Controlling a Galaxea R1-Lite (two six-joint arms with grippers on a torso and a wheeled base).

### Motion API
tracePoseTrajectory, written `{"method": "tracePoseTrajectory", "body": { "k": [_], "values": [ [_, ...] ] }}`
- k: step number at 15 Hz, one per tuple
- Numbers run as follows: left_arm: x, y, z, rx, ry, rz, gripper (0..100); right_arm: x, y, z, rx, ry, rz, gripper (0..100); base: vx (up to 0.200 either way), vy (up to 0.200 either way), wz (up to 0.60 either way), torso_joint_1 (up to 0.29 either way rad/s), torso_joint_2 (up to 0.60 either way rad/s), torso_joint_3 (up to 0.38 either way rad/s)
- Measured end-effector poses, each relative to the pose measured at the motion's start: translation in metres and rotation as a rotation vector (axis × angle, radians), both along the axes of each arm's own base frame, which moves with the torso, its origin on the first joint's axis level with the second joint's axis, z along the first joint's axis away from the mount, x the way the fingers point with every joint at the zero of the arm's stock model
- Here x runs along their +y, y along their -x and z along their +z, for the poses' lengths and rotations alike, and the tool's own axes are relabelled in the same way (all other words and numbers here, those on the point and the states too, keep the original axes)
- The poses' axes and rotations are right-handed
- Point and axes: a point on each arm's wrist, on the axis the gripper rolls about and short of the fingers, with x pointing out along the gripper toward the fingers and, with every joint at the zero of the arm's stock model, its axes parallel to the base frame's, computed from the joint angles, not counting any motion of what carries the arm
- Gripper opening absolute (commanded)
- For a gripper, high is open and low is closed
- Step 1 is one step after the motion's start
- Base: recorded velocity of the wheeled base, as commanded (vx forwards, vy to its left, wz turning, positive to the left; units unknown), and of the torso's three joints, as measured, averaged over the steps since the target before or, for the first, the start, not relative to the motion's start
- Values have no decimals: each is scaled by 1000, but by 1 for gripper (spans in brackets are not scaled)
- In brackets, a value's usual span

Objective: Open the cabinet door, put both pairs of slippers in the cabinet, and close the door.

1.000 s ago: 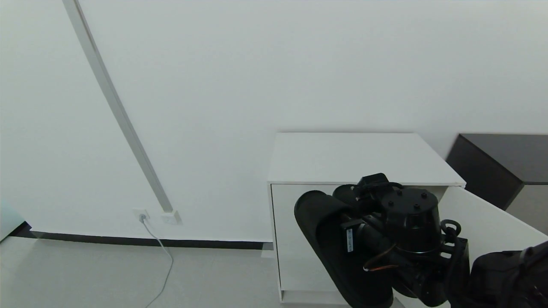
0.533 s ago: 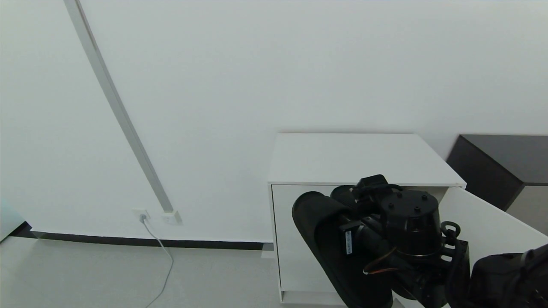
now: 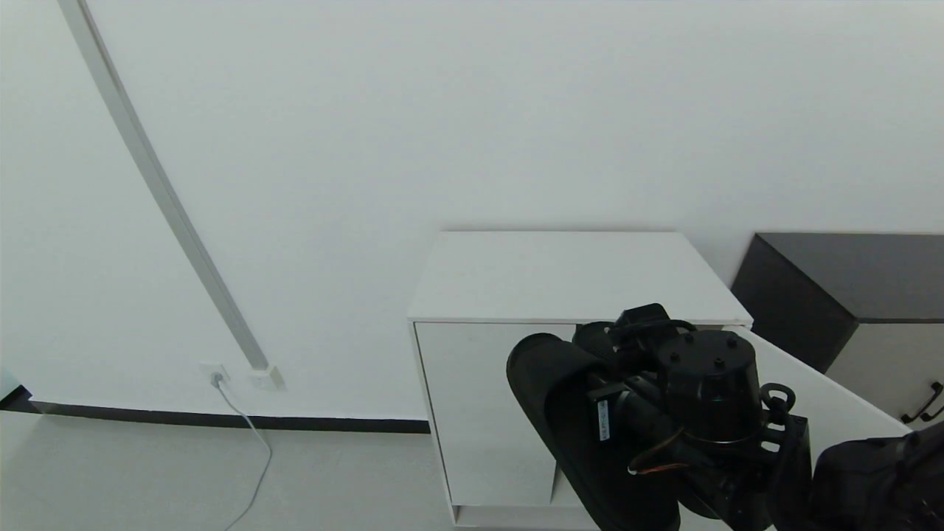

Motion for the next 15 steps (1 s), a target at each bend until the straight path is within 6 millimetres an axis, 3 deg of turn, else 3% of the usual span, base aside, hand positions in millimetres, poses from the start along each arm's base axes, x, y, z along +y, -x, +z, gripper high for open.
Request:
{"method": "tracePoseTrajectory", "body": {
  "k": [9,15],
  "values": [
    [0,0,0,0,0,0,0,-1,1,-2,6,4,2,0,0,-200,0,3,4,1],
    [0,0,0,0,0,1,0,-1,1,-2,7,6,1,0,0,0,0,0,0,0]
  ]
}}
